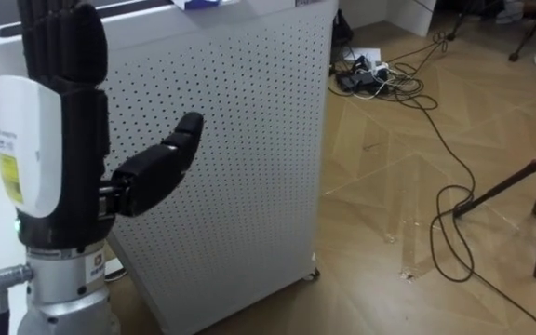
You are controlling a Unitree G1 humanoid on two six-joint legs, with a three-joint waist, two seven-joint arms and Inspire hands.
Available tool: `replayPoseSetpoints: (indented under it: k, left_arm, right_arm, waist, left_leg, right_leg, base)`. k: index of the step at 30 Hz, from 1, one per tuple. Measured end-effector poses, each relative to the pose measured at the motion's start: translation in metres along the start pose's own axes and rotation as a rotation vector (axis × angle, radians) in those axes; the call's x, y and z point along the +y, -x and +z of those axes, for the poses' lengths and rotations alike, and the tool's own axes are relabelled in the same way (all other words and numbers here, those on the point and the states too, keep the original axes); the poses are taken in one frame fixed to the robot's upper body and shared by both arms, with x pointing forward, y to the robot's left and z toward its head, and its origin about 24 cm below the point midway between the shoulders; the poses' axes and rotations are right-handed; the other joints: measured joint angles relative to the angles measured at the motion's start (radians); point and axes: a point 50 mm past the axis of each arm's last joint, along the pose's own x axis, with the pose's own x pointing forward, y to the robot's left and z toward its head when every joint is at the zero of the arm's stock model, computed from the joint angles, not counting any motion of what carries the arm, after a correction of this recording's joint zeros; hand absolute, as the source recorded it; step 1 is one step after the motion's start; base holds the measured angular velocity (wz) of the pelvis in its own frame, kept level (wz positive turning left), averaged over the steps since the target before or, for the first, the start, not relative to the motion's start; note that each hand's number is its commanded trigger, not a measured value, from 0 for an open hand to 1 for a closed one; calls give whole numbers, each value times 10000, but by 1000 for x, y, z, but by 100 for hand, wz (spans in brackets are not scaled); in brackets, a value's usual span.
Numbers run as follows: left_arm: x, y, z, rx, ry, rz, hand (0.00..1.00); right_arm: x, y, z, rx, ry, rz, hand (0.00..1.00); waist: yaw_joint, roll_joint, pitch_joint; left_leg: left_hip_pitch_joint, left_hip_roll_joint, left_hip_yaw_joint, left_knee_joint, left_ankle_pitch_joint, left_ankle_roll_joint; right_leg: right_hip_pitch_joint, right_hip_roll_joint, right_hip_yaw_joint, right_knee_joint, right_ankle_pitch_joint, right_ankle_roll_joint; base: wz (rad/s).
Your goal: Pick garbage
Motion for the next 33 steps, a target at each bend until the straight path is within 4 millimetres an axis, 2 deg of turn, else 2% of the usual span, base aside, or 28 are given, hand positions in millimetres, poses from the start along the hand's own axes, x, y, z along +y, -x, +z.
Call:
replayPoseSetpoints:
  k: [10, 13, 15, 19, 22, 28, 33]
  left_arm:
    - [-2, -5, 0, -24, -284, 17, 0]
    - [-2, -10, 0, -216, -527, -4, 0]
    - [-3, -10, -1, -154, -607, -174, 0]
    - [-6, -8, -3, -130, -792, -435, 0]
    - [-7, -9, -5, 4, -950, -695, 0]
    - [-16, -36, -31, -113, -2129, -1137, 0]
    - [-18, -41, -48, 532, -2481, -1532, 0]
  right_arm:
    - [3, -1, 1, 10, 188, 213, 100]
    - [3, -1, 3, -57, 553, 258, 100]
    - [3, -1, 5, -102, 814, 261, 100]
    - [1, -1, 7, -172, 1127, 280, 100]
    - [-2, 0, 8, -179, 1287, 359, 100]
    - [-6, 1, 7, 160, 1582, 399, 100]
    - [-12, 5, 0, 733, 1991, 453, 100]
  waist:
    - [-5, -13, -1]
    - [-17, 34, 28]
    - [-67, 119, 100]
    - [-161, 239, 131]
    - [-297, 387, 114]
    - [-313, 657, 51]
    - [-314, 826, -49]
  left_leg:
    - [11, -12, 2, -42, 6, -7]
    - [55, -32, -2, -42, 6, -7]
    - [155, -30, -4, -61, 6, -7]
    - [168, -10, 3, -77, 6, -7]
    - [163, -24, 15, -89, 6, -7]
    - [159, -56, 127, -91, 6, -6]
    - [413, -49, 320, -259, 6, -7]
  right_leg:
    - [69, -27, 17, -141, 0, -1]
    - [120, -28, 16, -148, 1, -1]
    - [211, -35, 36, -150, 0, -1]
    - [209, -34, 55, -148, 0, 0]
    - [192, -45, 81, -140, 0, -1]
    - [152, -24, 386, -119, 0, -1]
    - [218, -49, 645, -114, 0, -1]
  base:
    - [0]
    - [0]
    - [0]
    - [0]
    - [0]
    - [-4]
    - [-12]
